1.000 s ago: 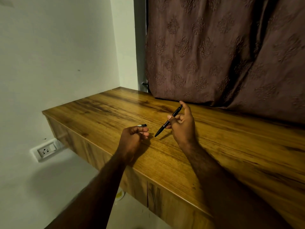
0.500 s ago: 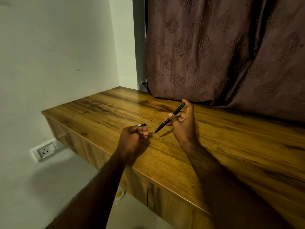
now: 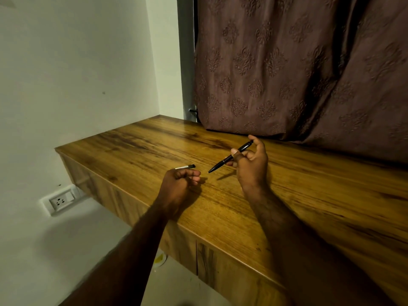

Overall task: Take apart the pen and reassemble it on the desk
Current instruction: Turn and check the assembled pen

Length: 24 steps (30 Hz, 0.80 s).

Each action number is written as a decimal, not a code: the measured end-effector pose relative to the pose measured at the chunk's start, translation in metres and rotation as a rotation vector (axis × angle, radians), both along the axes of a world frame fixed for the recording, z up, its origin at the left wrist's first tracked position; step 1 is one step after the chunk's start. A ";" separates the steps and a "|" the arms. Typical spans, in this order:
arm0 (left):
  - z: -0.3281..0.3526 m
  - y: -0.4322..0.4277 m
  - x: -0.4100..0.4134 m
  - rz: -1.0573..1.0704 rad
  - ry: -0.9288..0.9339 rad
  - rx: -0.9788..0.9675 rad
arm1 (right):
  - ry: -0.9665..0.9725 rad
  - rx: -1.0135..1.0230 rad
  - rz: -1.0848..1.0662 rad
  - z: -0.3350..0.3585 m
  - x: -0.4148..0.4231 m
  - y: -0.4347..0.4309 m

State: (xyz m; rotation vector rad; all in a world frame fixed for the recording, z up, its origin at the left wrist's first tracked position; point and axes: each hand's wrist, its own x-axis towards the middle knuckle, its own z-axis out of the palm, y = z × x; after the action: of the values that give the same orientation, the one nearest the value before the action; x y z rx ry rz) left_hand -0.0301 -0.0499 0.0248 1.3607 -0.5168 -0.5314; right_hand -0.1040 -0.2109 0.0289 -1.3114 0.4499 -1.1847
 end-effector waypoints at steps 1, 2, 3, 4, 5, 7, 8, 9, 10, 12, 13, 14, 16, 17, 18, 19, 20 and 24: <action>0.000 0.000 0.000 -0.023 0.021 -0.010 | -0.007 0.013 0.009 0.000 0.000 -0.001; 0.000 0.001 0.000 -0.037 0.029 -0.010 | -0.011 0.021 0.019 0.001 -0.001 -0.001; 0.000 0.001 0.000 -0.041 0.025 -0.009 | -0.012 0.022 0.029 0.001 -0.001 -0.001; -0.001 0.001 0.000 -0.029 0.003 0.004 | -0.011 0.017 0.036 0.001 0.000 0.000; -0.002 0.001 0.001 -0.006 -0.034 0.028 | -0.006 0.006 0.037 0.002 -0.001 0.002; -0.004 0.000 0.002 0.042 -0.101 0.061 | 0.001 -0.017 0.029 0.002 -0.001 0.004; -0.004 0.001 0.002 0.028 -0.076 0.050 | 0.000 -0.025 0.022 0.003 -0.001 0.005; -0.002 0.001 0.001 -0.002 -0.021 0.026 | -0.004 -0.028 0.015 0.003 -0.002 0.005; -0.001 0.001 0.001 -0.026 0.016 0.011 | -0.011 -0.024 0.012 0.004 -0.002 0.005; 0.001 0.001 0.000 -0.033 0.035 0.002 | -0.036 -0.011 0.014 0.006 -0.002 0.005; 0.001 0.002 -0.001 -0.034 0.031 -0.010 | -0.047 -0.005 0.016 0.006 -0.002 0.005; 0.001 0.002 -0.001 -0.033 0.029 -0.019 | -0.051 -0.002 0.014 0.006 -0.002 0.006; 0.002 0.002 -0.003 -0.035 0.028 -0.026 | -0.039 -0.015 0.002 0.006 -0.002 0.006; 0.002 0.002 -0.004 -0.039 0.039 -0.033 | -0.027 -0.032 -0.005 0.006 -0.002 0.006; 0.003 0.002 -0.004 -0.039 0.049 -0.035 | -0.018 -0.049 -0.012 0.006 -0.002 0.006; 0.003 0.002 -0.005 -0.038 0.058 -0.042 | -0.016 -0.063 -0.017 0.007 -0.002 0.006; 0.004 0.002 -0.005 -0.037 0.060 -0.048 | -0.015 -0.075 -0.019 0.007 -0.002 0.006; 0.006 0.003 -0.009 -0.029 0.027 -0.028 | 0.007 -0.131 0.003 0.008 -0.002 0.009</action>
State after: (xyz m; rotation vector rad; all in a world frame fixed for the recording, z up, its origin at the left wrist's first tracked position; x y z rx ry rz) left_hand -0.0388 -0.0466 0.0312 1.3189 -0.5210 -0.5637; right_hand -0.1056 -0.2021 0.0369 -1.4286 0.3800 -1.2241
